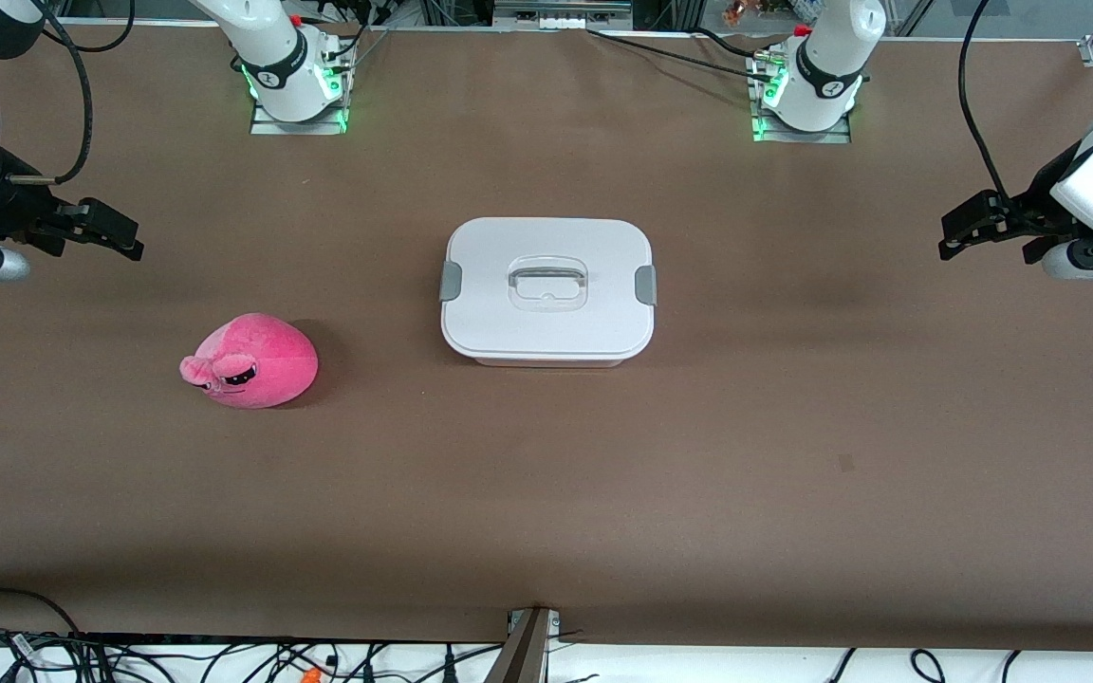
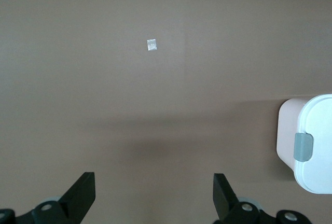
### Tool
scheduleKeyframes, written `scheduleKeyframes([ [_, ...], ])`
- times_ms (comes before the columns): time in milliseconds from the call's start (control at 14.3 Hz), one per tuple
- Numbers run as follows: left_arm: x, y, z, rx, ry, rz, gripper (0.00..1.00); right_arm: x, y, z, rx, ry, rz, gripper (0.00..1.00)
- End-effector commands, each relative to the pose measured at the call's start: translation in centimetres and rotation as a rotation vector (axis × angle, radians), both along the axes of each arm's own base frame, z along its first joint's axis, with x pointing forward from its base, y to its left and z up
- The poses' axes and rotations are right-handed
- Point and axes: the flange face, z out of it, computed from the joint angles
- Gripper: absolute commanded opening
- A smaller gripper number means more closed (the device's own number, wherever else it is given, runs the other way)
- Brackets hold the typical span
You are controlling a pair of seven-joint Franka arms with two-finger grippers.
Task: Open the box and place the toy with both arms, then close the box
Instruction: 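Move the left gripper toward the white box lid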
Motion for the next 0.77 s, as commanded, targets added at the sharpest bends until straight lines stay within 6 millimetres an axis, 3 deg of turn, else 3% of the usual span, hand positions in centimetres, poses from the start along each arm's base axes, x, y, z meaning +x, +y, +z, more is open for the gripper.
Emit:
scheduleKeyframes([
  [0, 0.3, 0.2, 0.5, -0.01, 0.006, -0.006, 1.0, 0.3, 0.1, 0.5, -0.016, -0.01, -0.002, 1.0],
  [698, -0.4, -1.5, -1.6, -0.014, 0.132, -0.036, 1.0, 0.4, 0.1, 0.3, -0.015, -0.007, -0.002, 1.0],
])
